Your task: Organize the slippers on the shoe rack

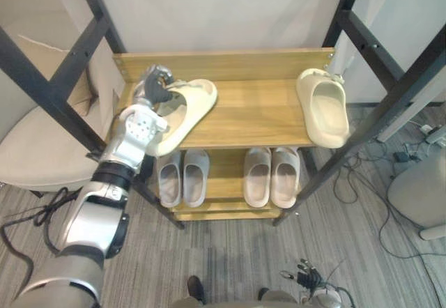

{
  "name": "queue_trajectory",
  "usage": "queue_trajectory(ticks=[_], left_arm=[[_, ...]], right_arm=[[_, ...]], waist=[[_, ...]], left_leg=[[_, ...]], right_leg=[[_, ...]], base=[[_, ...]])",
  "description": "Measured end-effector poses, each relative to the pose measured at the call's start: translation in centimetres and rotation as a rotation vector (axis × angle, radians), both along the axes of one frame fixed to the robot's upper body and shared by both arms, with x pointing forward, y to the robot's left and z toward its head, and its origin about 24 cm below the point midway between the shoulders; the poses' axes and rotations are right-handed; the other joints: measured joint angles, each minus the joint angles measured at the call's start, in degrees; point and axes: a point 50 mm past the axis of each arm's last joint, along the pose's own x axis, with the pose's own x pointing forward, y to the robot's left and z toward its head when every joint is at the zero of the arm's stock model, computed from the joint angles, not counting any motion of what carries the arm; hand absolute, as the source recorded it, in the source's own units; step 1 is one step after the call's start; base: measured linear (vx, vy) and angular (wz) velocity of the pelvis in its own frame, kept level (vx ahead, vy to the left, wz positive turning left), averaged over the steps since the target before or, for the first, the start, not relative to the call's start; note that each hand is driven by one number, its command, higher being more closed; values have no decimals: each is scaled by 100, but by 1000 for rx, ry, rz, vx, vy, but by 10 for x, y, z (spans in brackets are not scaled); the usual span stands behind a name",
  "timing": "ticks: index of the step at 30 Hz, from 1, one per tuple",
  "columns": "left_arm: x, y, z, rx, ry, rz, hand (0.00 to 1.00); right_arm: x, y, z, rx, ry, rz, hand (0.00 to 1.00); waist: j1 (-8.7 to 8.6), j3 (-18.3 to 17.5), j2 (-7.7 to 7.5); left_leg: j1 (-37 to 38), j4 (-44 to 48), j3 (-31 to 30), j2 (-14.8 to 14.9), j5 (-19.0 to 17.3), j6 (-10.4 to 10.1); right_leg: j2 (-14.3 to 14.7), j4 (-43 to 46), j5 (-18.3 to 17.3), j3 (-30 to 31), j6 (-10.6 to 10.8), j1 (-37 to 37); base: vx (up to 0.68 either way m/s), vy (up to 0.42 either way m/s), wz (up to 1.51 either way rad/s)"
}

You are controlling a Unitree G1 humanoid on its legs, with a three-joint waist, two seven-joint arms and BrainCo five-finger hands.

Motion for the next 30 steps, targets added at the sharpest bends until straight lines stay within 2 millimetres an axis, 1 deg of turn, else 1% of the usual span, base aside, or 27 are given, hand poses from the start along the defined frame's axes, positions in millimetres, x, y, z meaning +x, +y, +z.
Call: queue_trajectory(ticks=[2,3,4,7,10,13,15,17,21,22,24,25,30], left_arm=[[1,-12,-1,-28,-8,-20,100],[1,-12,-1,-31,-9,-20,100],[1,-16,-1,-37,-9,-25,100],[3,-24,5,-56,-30,-30,100],[4,-26,9,-59,-44,-32,100],[6,-26,15,-65,-64,-12,100],[9,-25,22,-62,-64,1,100],[11,-26,26,-61,-68,6,100],[14,-26,33,-60,-72,12,100],[14,-28,37,-60,-81,10,100],[15,-28,37,-60,-79,11,100],[16,-28,38,-59,-76,15,0],[18,-28,47,-62,-93,29,0]], right_arm=[[1,-1,0,-2,-3,0,0],[1,-1,1,-2,-4,0,0],[1,-1,0,-3,-3,-1,0],[0,-2,0,0,-3,-12,0],[0,-3,1,2,-7,-23,0],[0,-4,1,-1,-8,-28,0],[0,-5,1,0,-11,-34,0],[-1,-6,2,4,-15,-47,0],[-7,-8,2,0,-18,-55,0],[-8,-8,2,-2,-16,-56,0],[-9,-9,2,-1,-15,-65,0],[-10,-10,2,3,-19,-77,0],[-11,-12,2,2,-24,-99,0]], waist=[[-53,18,27],[-66,19,28],[-121,29,45],[-151,75,82],[-185,96,102],[-197,143,156],[-253,216,186],[-272,245,208],[-378,283,262],[-392,311,295],[-405,321,314],[-406,328,324],[-412,348,359]], left_leg=[[20,-1,3,3,1,1],[23,-1,4,4,1,1],[31,-1,12,7,1,1],[52,-1,54,16,0,1],[58,-1,125,37,0,0],[57,0,330,80,-1,-2],[57,1,352,97,-1,-2],[46,1,357,118,-1,-2],[-23,1,353,153,0,-3],[-67,1,352,168,1,-4],[-68,1,353,168,1,-4],[-71,1,358,169,1,-4],[-147,1,431,171,1,-4]], right_leg=[[0,19,-1,14,0,2],[0,20,-1,17,0,2],[1,25,-1,30,0,2],[3,32,0,89,0,-10],[19,35,1,181,0,-43],[47,37,41,393,-29,-183],[59,35,56,489,-40,-224],[74,33,73,552,-51,-276],[104,32,76,569,-55,-362],[119,34,81,569,-62,-371],[120,34,81,573,-63,-374],[120,34,81,577,-63,-385],[118,41,88,641,-72,-492]], base=[[0,0,-3],[0,0,-5],[0,0,-4],[0,0,-8],[-5,2,-15],[-11,1,-35],[-4,-6,-23],[-1,-11,-20],[2,-9,-4],[0,0,0],[0,0,0],[0,0,0],[-19,10,-6]])
